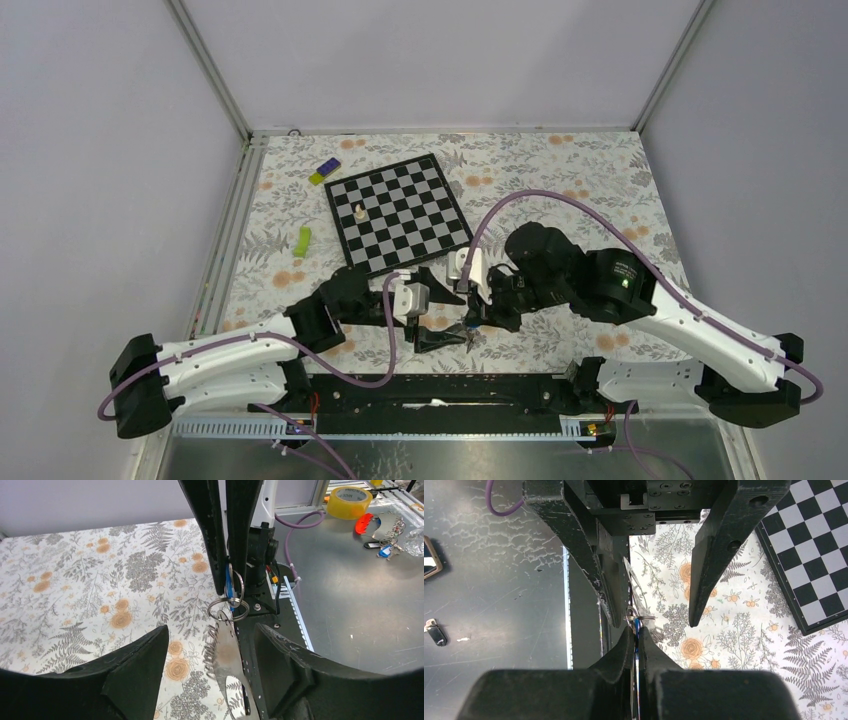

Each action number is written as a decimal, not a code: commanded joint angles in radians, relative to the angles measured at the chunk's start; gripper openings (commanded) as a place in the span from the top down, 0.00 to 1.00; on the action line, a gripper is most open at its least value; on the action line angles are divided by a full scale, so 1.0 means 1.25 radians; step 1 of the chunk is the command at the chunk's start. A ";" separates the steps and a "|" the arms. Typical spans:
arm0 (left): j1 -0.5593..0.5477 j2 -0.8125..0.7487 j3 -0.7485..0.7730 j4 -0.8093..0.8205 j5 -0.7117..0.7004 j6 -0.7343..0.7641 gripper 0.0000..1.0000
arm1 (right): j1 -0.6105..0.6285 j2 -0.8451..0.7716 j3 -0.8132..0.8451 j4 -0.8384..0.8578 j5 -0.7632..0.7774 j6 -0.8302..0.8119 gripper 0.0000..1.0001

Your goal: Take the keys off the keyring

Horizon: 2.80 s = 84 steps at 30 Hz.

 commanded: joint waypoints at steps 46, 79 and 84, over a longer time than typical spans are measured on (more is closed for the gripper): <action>-0.002 0.055 -0.013 0.205 0.057 -0.063 0.88 | 0.000 -0.032 0.044 0.007 0.067 0.027 1.00; -0.001 0.060 -0.054 0.329 0.049 -0.110 0.80 | 0.000 -0.043 0.012 0.030 0.063 0.013 1.00; -0.001 0.067 -0.058 0.353 0.048 -0.123 0.74 | 0.000 -0.041 0.010 0.034 0.059 0.012 1.00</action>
